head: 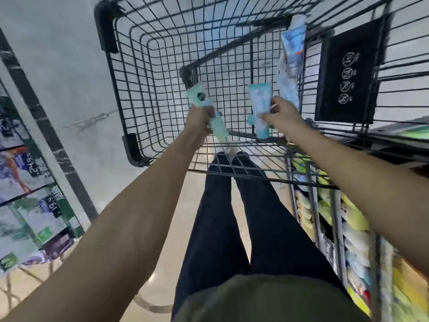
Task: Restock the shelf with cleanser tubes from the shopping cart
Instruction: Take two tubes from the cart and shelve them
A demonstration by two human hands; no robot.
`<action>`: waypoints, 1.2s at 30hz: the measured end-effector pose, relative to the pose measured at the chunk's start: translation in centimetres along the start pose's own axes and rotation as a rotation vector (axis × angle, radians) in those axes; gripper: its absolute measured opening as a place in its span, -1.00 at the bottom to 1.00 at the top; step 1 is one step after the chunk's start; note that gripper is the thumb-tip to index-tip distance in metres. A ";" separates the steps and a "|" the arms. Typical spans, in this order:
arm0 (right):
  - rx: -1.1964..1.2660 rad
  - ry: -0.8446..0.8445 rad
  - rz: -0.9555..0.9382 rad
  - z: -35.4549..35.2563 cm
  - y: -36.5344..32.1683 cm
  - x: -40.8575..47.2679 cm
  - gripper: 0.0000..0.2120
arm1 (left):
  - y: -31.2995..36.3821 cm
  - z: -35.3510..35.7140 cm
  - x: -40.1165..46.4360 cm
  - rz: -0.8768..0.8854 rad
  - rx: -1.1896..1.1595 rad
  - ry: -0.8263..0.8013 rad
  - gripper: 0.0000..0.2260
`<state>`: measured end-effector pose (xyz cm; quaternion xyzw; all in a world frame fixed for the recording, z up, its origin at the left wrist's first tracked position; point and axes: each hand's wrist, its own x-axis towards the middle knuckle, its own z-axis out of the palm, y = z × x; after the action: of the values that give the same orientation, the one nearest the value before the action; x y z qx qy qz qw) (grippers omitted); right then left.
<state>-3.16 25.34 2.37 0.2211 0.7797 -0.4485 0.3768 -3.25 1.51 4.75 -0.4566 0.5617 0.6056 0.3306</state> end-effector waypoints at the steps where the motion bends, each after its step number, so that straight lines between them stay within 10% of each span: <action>1: 0.148 0.005 0.020 -0.6 -1.4 -1.1 -0.72 | 0.9 0.1 -1.6 0.038 0.007 -0.026 -0.51; 10: 0.760 0.061 -0.118 -5.5 -11.0 -15.2 -0.72 | 8.5 0.3 -18.0 0.306 0.020 -0.191 -0.54; 36: 1.111 0.589 -0.475 -1.5 -14.8 -39.8 -0.59 | 10.2 -0.7 -36.3 0.783 0.322 -0.603 -0.52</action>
<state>10.72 18.97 42.02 0.3179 0.5306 -0.7749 -0.1301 0.80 3.33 42.19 0.0391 0.6563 0.6944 0.2925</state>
